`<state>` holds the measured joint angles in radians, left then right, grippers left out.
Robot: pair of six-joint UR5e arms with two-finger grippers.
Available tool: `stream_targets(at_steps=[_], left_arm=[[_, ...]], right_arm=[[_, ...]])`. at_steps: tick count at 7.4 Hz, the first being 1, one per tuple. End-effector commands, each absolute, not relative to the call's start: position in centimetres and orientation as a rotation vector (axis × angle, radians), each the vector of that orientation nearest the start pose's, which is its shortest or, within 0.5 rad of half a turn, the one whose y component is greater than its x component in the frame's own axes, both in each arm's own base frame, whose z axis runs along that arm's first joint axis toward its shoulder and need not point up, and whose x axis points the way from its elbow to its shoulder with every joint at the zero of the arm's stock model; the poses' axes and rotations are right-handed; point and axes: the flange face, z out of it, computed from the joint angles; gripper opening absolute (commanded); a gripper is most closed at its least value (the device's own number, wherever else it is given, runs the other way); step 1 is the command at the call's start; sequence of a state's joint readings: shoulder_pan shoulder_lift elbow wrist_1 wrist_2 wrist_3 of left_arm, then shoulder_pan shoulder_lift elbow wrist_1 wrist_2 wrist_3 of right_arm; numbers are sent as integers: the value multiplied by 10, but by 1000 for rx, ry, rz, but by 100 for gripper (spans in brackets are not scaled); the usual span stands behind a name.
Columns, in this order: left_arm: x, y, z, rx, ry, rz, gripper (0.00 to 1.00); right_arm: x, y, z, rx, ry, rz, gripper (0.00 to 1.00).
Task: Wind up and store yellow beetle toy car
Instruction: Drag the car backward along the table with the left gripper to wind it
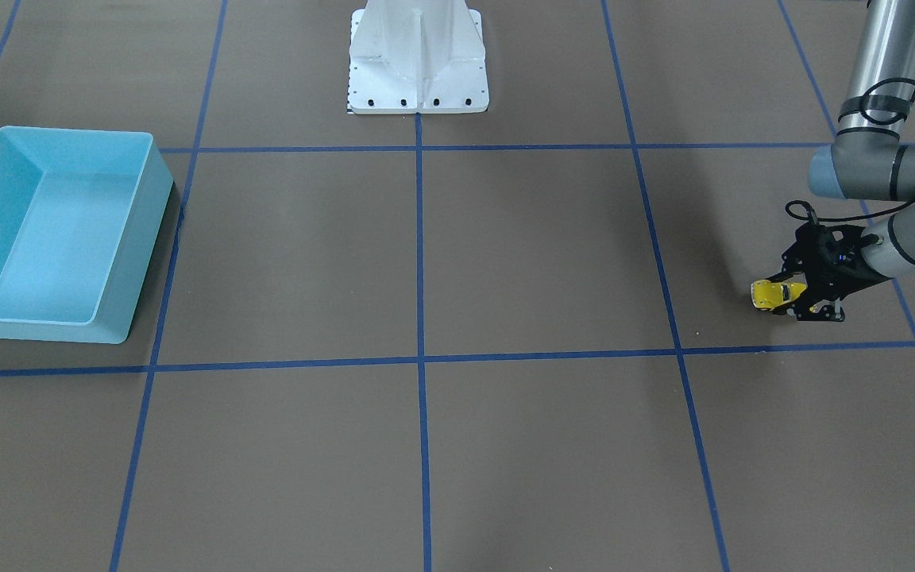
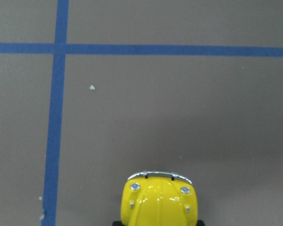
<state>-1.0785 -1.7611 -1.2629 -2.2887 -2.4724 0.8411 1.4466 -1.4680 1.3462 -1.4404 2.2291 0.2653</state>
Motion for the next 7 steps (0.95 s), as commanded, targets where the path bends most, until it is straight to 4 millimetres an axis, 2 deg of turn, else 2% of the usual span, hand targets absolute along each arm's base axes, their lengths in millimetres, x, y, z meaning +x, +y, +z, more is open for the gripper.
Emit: stream_targets(at_steps=[1, 6, 7], left_arm=[[208, -540, 646, 775, 841, 1493, 0], [167, -546, 687, 784, 805, 1522, 0], [158, -543, 701, 780, 818, 1523, 0]], right_arm=[[6, -538, 711, -120, -648, 133, 100], [5, -541, 707, -112, -649, 130, 100], [5, -542, 706, -110, -650, 130, 100]])
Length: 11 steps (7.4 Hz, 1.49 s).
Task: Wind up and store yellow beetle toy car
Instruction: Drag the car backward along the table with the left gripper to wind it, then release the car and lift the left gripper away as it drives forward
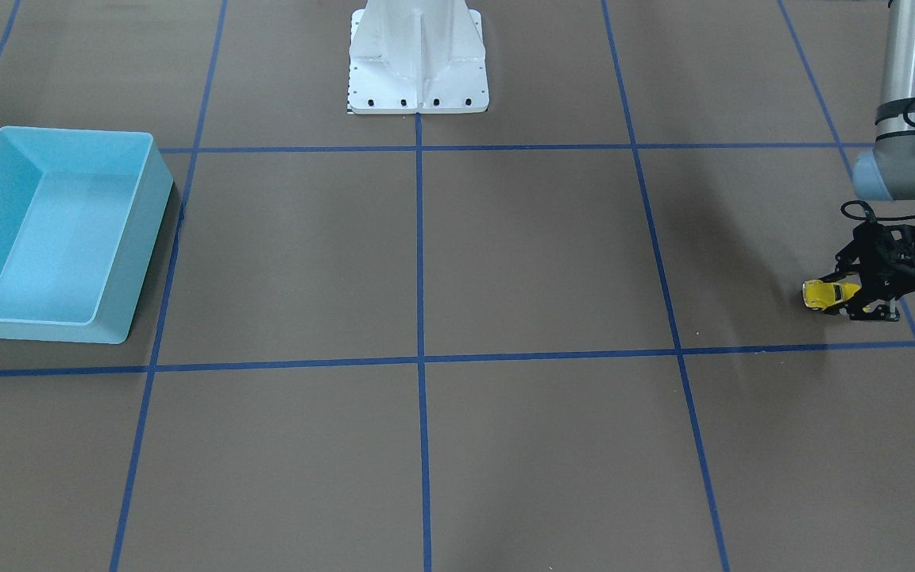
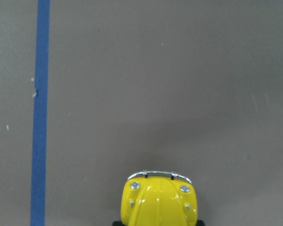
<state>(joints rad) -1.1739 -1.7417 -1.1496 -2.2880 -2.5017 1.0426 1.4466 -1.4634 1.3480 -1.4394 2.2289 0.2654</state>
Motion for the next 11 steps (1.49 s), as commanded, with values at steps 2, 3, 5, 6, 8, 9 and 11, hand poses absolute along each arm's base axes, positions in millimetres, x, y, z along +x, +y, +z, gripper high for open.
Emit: stream_targets(at_steps=[2, 3, 5, 6, 8, 9, 11], left_arm=[[139, -542, 720, 780, 804, 1530, 0], [134, -543, 723, 782, 800, 1527, 0], [122, -541, 734, 777, 795, 1518, 99], [114, -527, 745, 774, 821, 1500, 100], [109, -527, 745, 793, 812, 1499, 100], [108, -527, 745, 793, 812, 1499, 100], [106, -527, 745, 797, 810, 1495, 100]], right_arm=[[5, -543, 705, -109, -650, 129, 100], [5, -545, 703, -106, -650, 128, 100], [5, -547, 701, -101, -651, 127, 100], [5, -547, 701, -102, -653, 127, 100], [5, -547, 701, -102, -653, 127, 100], [5, -547, 701, -100, -653, 126, 100], [5, -547, 701, -100, -653, 126, 100]])
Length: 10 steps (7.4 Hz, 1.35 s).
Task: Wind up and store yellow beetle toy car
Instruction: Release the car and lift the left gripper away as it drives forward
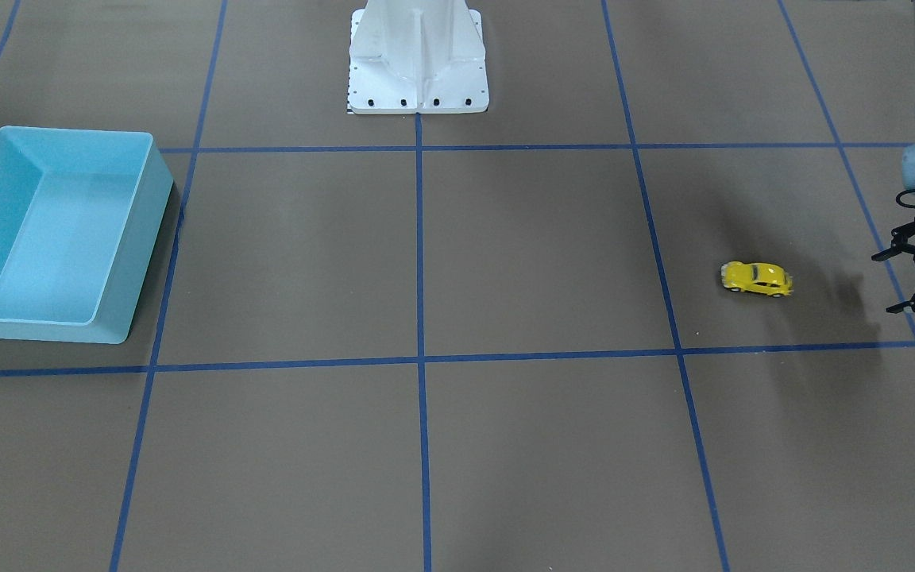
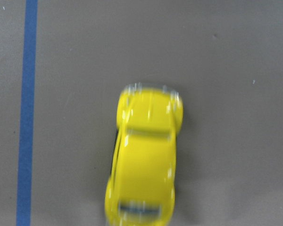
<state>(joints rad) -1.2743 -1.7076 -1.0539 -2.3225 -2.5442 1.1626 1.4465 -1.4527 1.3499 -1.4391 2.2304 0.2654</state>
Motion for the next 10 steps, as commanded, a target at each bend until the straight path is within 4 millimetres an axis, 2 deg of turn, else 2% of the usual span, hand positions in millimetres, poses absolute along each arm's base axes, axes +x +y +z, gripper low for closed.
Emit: stream_targets(at_steps=[1, 3, 5, 7, 8, 10], left_arm=[[105, -528, 744, 798, 809, 1493, 100], [106, -529, 741, 800, 818, 1486, 100], [110, -539, 722, 787, 846, 1411, 100], [115, -551, 672, 768, 882, 1255, 100], [115, -554, 655, 719, 915, 1138, 100], [120, -557, 634, 580, 982, 870, 100]], right_arm=[[5, -547, 701, -100, -653, 126, 100], [5, -547, 700, -100, -653, 126, 100], [4, -547, 699, -97, -654, 125, 100], [4, -547, 699, -97, -654, 125, 100], [4, -548, 697, -94, -654, 124, 100], [4, -549, 696, -92, -655, 123, 100]])
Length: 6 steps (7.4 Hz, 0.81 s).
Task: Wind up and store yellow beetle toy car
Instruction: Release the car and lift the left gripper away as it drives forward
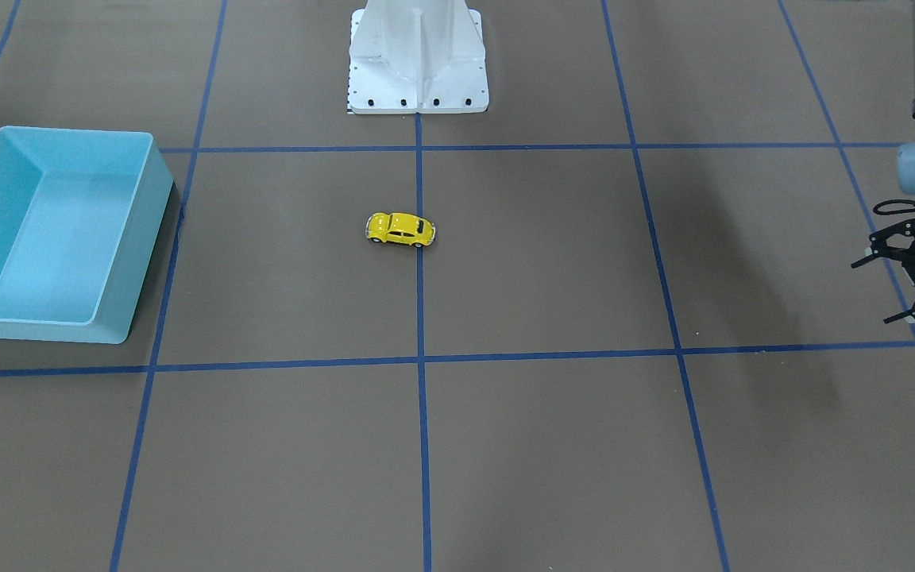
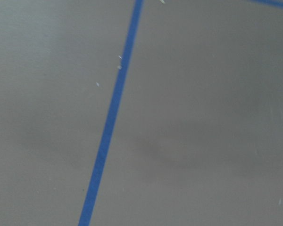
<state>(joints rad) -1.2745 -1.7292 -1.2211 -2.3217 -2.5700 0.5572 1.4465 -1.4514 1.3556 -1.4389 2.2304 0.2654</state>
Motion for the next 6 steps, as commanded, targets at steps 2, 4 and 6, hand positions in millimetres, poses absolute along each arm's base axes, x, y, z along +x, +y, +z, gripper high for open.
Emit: stream_targets(at_steps=[2, 4, 6], left_arm=[[122, -564, 626, 423, 1036, 592, 100], [120, -565, 628, 299, 1054, 375, 100], [110, -568, 633, 231, 1011, 179, 100]], right_arm=[[4, -551, 686, -73, -661, 117, 100], [-6, -557, 653, -16, -674, 76, 100], [-36, -561, 598, 69, -694, -11, 100]])
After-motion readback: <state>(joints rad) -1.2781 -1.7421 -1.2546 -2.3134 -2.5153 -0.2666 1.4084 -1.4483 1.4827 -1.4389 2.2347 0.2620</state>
